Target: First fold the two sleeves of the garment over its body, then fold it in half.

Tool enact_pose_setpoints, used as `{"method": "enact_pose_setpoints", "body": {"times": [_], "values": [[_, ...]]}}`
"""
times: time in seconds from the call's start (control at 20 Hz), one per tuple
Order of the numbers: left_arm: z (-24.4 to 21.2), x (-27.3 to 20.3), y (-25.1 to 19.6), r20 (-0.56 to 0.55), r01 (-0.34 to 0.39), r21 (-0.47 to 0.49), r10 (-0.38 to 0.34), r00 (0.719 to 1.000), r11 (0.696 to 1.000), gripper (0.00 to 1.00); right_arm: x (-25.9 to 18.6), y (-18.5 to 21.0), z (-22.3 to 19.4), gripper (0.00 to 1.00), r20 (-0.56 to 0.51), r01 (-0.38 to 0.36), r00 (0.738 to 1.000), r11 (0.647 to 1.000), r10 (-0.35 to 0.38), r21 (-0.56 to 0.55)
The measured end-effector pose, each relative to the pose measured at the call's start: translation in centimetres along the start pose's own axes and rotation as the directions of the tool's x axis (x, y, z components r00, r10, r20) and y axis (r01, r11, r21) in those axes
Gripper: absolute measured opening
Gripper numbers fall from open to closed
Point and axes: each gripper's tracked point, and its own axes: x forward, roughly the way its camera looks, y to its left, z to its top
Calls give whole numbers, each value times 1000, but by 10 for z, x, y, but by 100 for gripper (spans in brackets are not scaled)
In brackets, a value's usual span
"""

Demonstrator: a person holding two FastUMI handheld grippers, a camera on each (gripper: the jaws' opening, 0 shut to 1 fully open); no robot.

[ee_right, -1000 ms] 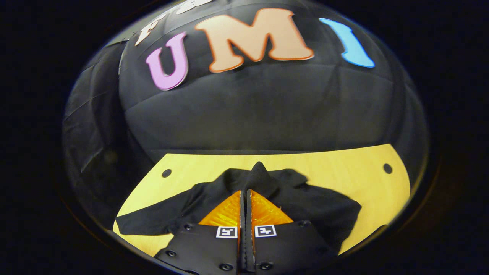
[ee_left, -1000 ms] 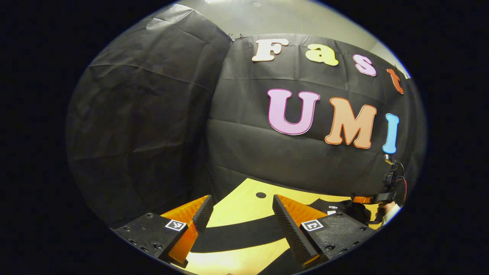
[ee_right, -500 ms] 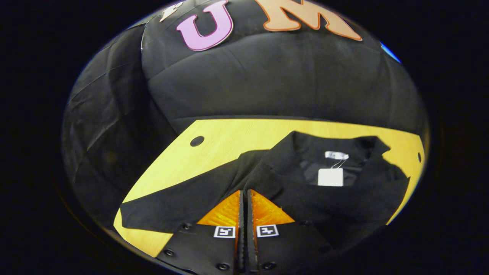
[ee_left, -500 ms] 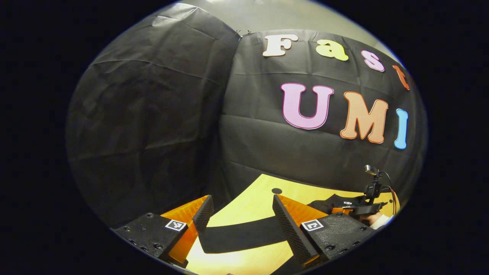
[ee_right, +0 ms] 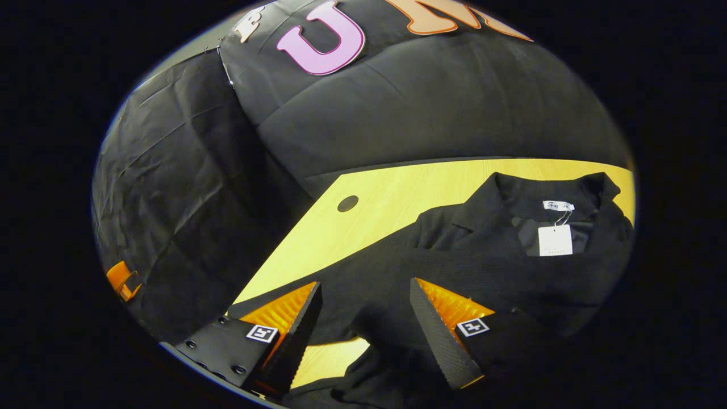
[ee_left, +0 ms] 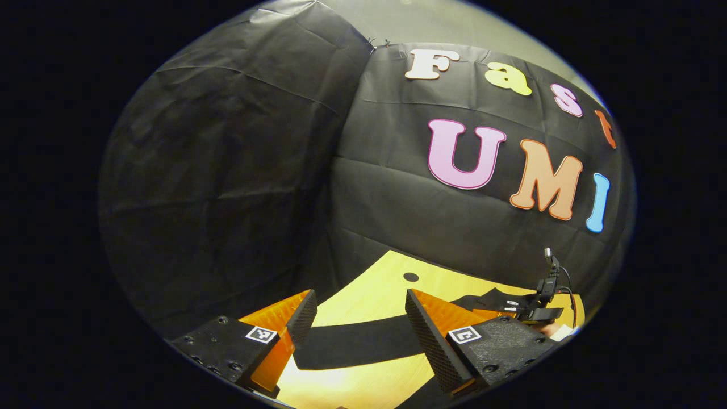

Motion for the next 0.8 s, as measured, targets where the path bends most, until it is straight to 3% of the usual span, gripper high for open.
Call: {"method": "enact_pose_setpoints", "body": {"times": [0.3, 0.45, 0.8], "values": [[-77, 36, 13, -123, 7, 39, -2, 992, 999, 93, -57, 15, 4, 98, 61, 23, 998, 994, -16, -108], [-139, 51, 21, -263, 11, 70, 8, 965, 997, 95, -89, 27, 5, 98, 84, -5, 996, 992, 16, -129], [-206, 71, 62, -367, -123, 118, 159, 917, 985, 95, -131, 35, -9, 98, 87, 17, 996, 974, 3, -226]]}}
